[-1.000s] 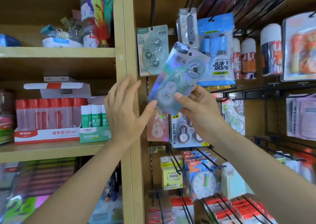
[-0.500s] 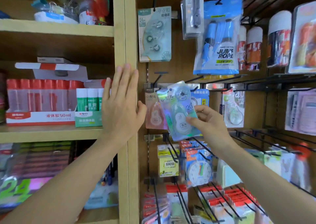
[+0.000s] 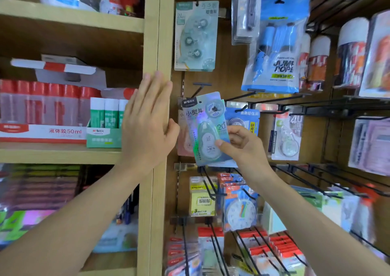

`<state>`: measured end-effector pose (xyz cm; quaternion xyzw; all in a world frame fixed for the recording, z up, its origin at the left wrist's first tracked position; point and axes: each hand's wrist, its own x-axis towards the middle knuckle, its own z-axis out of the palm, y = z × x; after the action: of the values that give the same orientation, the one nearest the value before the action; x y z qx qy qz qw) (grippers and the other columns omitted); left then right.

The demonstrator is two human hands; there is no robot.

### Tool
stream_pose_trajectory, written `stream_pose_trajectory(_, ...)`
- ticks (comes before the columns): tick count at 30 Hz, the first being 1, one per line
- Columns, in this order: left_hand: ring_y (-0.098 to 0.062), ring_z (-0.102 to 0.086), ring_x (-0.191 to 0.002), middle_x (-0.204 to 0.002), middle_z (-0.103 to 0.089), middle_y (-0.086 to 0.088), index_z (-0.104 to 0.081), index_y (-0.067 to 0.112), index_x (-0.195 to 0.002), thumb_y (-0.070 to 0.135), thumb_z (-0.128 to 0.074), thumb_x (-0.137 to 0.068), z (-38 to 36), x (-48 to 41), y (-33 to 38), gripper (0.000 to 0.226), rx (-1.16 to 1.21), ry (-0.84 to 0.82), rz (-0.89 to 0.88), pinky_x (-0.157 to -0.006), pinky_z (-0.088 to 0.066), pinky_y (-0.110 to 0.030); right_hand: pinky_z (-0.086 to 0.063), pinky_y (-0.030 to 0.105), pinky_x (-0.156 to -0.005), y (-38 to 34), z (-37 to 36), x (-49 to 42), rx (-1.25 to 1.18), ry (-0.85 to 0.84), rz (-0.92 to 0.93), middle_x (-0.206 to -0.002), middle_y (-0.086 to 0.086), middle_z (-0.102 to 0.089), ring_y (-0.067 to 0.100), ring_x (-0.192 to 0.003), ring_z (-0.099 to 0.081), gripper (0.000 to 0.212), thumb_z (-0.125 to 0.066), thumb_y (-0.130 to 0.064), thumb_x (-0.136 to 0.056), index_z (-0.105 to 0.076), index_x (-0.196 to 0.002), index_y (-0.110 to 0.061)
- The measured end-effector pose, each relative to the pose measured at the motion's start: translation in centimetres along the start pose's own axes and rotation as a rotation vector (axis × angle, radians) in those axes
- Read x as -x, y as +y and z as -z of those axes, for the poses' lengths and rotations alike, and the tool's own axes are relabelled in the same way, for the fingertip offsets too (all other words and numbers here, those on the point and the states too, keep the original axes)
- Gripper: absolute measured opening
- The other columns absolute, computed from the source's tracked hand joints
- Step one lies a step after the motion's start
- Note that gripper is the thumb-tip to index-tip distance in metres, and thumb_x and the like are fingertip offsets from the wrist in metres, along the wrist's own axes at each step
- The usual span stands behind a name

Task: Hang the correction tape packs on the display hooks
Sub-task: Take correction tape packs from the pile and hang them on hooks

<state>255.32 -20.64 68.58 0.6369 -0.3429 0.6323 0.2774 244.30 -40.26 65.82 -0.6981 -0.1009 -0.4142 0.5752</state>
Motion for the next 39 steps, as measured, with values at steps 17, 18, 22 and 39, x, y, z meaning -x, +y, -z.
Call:
stream_pose_trajectory(17, -0.023, -0.02, -0.155, -0.164, -0.031, -0.009, -0.04, 0.009, -0.153, 0.012, -0.064, -0.087, 0.0, 0.3, 0.0, 0.07, 0.024, 0.015, -0.01, -0.122, -0.028, -0.047, -0.055, 0.027, -0.085, 3.4, -1.6, -0.7, 0.278, 0.187, 0.027, -0.109, -0.005, -0.068, 0.013, -0.098, -0.066, 0.04, -0.078, -0.02, -0.085, -0.058, -0.12, -0.02)
stream_pose_trajectory(18, -0.023, -0.02, -0.155, -0.164, -0.031, -0.009, -0.04, 0.009, -0.153, 0.012, -0.064, -0.087, 0.0, 0.3, 0.0, 0.07, 0.024, 0.016, -0.009, -0.123, -0.027, -0.046, -0.053, 0.027, -0.087, 3.3, -1.6, -0.5, 0.359, 0.247, 0.106, -0.112, -0.008, -0.064, 0.01, -0.102, -0.063, 0.042, -0.078, -0.022, -0.085, -0.057, -0.122, -0.022)
stream_pose_trajectory(22, -0.023, -0.02, -0.155, -0.164, -0.03, -0.008, -0.041, 0.009, -0.153, 0.013, -0.062, -0.087, 0.0, 0.3, 0.0, 0.069, 0.021, 0.021, -0.009, -0.123, -0.026, -0.043, -0.039, 0.037, -0.106, 3.0, -1.7, 0.0, 0.872, 0.211, 0.621, -0.136, -0.003, -0.051, 0.022, -0.127, -0.047, 0.051, -0.073, -0.032, -0.086, -0.054, -0.132, -0.022)
stream_pose_trajectory(39, -0.022, -0.019, -0.155, -0.164, -0.03, -0.006, -0.043, 0.011, -0.152, 0.016, -0.064, -0.089, -0.1, 0.6, 0.0, 0.066, -0.004, 0.009, -0.004, -0.121, -0.03, -0.048, -0.016, 0.059, -0.116, 4.7, -3.4, -5.8, 1.61, -0.17, 0.53, -0.161, 0.009, -0.031, 0.036, -0.148, -0.026, 0.078, -0.06, -0.058, -0.082, -0.037, -0.151, -0.029)
